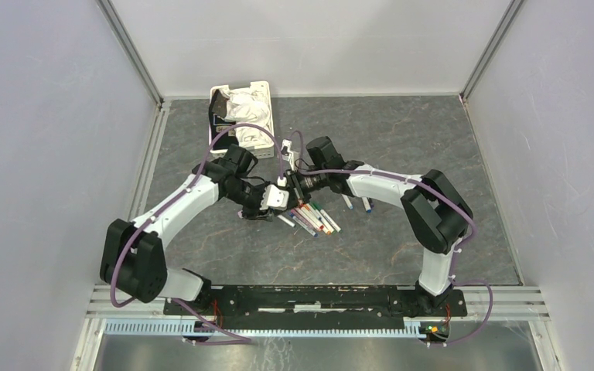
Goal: Open the pen caps
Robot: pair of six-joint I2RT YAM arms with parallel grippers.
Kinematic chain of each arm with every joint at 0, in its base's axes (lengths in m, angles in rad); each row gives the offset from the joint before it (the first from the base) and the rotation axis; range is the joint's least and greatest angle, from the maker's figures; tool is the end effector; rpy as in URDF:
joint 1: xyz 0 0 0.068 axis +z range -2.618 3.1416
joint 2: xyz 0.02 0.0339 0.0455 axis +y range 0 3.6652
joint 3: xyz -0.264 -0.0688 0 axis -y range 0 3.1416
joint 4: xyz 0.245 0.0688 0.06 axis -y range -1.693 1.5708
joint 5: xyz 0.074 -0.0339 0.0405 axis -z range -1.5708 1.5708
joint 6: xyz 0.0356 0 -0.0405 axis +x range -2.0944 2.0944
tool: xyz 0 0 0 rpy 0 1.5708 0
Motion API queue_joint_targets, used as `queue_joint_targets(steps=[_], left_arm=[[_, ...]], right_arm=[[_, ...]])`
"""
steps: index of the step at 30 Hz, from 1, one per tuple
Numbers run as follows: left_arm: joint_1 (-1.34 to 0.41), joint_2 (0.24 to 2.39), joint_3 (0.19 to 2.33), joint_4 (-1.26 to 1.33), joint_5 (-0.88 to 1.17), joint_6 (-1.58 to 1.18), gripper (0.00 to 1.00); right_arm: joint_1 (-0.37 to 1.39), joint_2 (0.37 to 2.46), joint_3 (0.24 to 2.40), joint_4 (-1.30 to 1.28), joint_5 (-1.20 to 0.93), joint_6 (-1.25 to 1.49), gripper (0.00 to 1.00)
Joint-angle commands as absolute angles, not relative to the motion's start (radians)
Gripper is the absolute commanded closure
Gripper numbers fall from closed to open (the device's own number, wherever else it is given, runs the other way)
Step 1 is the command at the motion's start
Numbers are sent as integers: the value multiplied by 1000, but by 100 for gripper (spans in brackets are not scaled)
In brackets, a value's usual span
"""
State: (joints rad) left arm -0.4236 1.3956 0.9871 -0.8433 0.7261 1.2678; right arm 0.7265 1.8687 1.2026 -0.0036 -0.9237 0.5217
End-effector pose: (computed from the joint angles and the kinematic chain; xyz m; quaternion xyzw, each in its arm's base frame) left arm 0.2220 -0.1260 0.2357 0.7282 0.5699 -0.2590 0.2791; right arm 0.2817 0.2883 0.2024 -0.2754 0.7818 0.5533 0.0819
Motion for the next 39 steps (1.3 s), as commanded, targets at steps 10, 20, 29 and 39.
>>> queue_joint_targets(steps=[10,20,29,39], left_arm=[[-443,1408,1076,-896,687,1358,98],[-441,1430,1110,-936,568,1432,98],[-367,1486,1191,-1007,392,1520,98],[-323,1525,1203,-912,450,1453,98]], right_arm=[[730,1895,1228,21,-1013,515,71],[697,1875,1272,-167,-994,367,100],[649,1772,1141,-290,-920,212,100],[519,1673,1051,-317,-809,181,100]])
